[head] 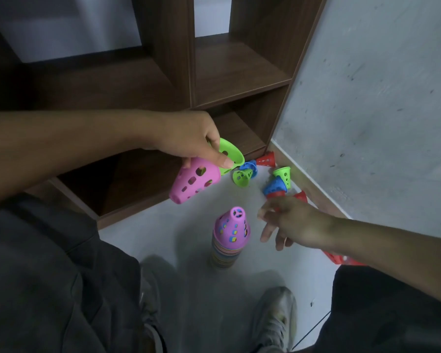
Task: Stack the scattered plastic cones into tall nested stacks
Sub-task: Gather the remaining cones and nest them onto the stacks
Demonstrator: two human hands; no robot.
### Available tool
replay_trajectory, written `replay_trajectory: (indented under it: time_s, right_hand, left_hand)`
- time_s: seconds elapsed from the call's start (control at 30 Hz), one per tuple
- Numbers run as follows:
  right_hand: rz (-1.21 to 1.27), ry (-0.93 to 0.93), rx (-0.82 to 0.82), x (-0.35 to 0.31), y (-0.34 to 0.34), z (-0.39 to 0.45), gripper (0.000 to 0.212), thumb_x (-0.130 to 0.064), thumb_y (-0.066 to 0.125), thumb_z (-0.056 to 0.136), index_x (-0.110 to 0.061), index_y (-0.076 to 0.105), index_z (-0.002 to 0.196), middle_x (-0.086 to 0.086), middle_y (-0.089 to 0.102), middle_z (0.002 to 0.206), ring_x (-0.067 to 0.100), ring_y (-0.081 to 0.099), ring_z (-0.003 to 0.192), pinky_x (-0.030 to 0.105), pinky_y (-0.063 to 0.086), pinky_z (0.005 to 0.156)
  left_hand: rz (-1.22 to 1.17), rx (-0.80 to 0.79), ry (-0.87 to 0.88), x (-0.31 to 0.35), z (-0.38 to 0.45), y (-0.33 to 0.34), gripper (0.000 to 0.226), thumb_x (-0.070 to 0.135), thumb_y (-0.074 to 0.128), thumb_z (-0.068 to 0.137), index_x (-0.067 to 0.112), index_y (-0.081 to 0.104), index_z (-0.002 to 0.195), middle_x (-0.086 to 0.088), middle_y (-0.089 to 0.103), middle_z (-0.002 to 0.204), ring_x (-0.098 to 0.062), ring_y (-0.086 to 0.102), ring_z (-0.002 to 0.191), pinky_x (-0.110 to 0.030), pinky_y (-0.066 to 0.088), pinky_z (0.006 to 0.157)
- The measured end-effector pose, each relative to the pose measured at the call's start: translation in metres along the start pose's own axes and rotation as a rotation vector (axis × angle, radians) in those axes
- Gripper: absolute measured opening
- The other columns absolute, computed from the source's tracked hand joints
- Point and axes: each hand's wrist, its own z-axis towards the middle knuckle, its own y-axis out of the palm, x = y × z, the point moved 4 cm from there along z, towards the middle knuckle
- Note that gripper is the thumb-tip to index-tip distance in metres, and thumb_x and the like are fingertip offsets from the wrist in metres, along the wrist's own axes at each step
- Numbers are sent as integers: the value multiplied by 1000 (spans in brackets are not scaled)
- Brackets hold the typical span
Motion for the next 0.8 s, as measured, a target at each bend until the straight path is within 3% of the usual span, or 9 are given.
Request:
replay_trajectory:
  time_s: [0.1, 0.2, 0.3, 0.4, 0.47, 0.53, 0.67, 0.8]
  right_hand:
    - [-132, -208, 210, -19, -15, -3, 18, -39, 55, 99, -25, 51, 110, 3, 73, 84, 11, 65, 53, 29, 50, 62]
    - [-134, -403, 368, -41, -28, -10, 46, -44, 66, 90, -32, 44, 129, -7, 65, 102, 9, 63, 64, 37, 54, 74]
    - [-247, -547, 421, -61, -33, -18, 74, -45, 75, 83, -39, 30, 141, -11, 51, 130, -1, 56, 84, 31, 51, 83]
    - [-304, -640, 428, -73, -32, -25, 88, -43, 80, 79, -41, 23, 145, -12, 38, 140, 3, 53, 106, 36, 51, 93]
    - [-320, -683, 416, -76, -29, -28, 94, -41, 82, 77, -42, 19, 147, -12, 34, 140, 6, 51, 112, 39, 52, 93]
    - [-333, -693, 405, -77, -28, -30, 102, -41, 84, 75, -43, 13, 149, -14, 31, 141, 6, 49, 114, 37, 53, 91]
    - [-368, -709, 413, -78, -28, -32, 115, -47, 85, 70, -41, 7, 154, -19, 25, 142, -2, 46, 108, 24, 53, 83]
    - [-399, -731, 469, -81, -28, -34, 110, -55, 80, 70, -37, 10, 154, -13, 29, 141, -2, 42, 112, 19, 50, 80]
  left_hand:
    - [-82, 23, -8, 1, 0, -1, 41, 54, 65, 84, 14, 73, 88, 3, 72, 69, -6, 62, 50, -14, 45, 50]
    - [-177, 35, -26, 2, -1, -2, 42, 55, 64, 86, 14, 73, 85, -3, 70, 69, -4, 55, 47, -16, 43, 51]
    - [-307, 26, -61, 4, -2, -3, 40, 54, 62, 87, 15, 73, 84, -1, 66, 66, -4, 52, 48, -17, 40, 51]
    - [-484, -41, -96, 9, -6, -2, 48, 53, 59, 89, 8, 73, 99, -6, 68, 75, -10, 60, 60, -16, 46, 54]
    - [-578, -104, -120, 12, -9, -1, 54, 52, 56, 91, 2, 70, 106, -11, 68, 78, -16, 64, 64, -18, 50, 58]
    - [-643, -130, -148, 15, -12, 0, 53, 53, 54, 91, 4, 69, 101, -9, 67, 73, -18, 66, 62, -20, 52, 58]
    - [-627, -14, -209, 11, -11, -4, 62, 58, 59, 82, -1, 66, 102, -7, 64, 73, -19, 65, 63, -24, 51, 61]
    - [-702, -89, -209, 17, -15, -4, 43, 52, 58, 86, 9, 67, 86, -11, 63, 73, -24, 63, 65, -26, 51, 63]
